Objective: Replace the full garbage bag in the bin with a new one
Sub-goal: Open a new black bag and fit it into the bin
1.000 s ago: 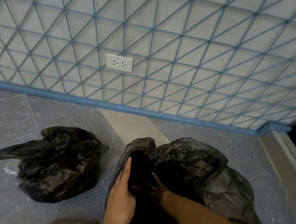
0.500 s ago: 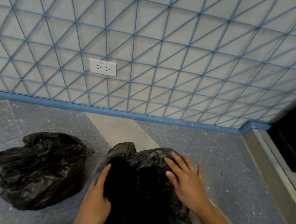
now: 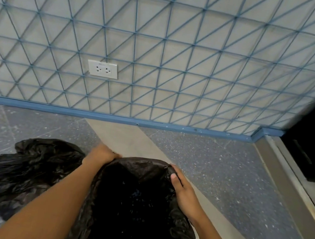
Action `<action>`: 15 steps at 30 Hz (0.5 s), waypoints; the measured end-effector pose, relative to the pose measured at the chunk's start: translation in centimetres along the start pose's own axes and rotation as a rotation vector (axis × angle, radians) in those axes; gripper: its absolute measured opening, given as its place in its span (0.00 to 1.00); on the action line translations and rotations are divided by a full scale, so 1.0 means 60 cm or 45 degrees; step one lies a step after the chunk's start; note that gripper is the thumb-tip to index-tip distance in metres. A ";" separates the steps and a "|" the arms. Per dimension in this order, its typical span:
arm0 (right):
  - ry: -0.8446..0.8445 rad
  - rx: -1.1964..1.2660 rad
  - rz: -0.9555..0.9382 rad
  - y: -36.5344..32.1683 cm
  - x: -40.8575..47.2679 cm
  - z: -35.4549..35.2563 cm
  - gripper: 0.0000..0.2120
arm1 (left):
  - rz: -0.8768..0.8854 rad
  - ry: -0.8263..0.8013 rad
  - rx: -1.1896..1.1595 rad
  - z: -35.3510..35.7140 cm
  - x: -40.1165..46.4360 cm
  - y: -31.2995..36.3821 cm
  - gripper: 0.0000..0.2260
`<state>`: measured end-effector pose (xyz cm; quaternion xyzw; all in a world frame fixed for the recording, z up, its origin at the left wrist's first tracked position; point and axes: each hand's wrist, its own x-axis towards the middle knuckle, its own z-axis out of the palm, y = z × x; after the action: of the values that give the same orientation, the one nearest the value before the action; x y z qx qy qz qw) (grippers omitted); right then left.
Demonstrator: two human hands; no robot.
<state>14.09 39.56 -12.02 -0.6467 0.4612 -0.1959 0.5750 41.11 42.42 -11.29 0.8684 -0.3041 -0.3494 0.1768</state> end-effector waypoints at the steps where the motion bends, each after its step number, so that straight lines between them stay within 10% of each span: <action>1: 0.024 -0.017 0.004 0.002 0.000 0.000 0.18 | -0.047 0.031 0.138 0.001 0.006 -0.005 0.23; 4: 0.270 -0.409 -0.139 0.004 -0.009 -0.015 0.26 | 0.183 0.487 0.246 -0.009 -0.030 0.011 0.15; 7: 0.487 -0.471 -0.346 -0.006 -0.040 -0.024 0.28 | 1.198 0.861 0.266 0.021 -0.101 0.015 0.12; 10: 0.192 -0.498 -0.370 0.006 -0.060 0.001 0.27 | 1.745 0.388 1.075 0.100 -0.137 -0.029 0.26; 15: -0.004 -0.399 -0.175 0.024 -0.056 0.019 0.21 | 1.468 -0.565 1.821 0.174 -0.080 -0.056 0.34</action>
<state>12.77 43.08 -12.74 -0.7588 0.4400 -0.1593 0.4530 32.28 47.08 -17.91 0.4002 -0.8555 -0.0959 -0.3143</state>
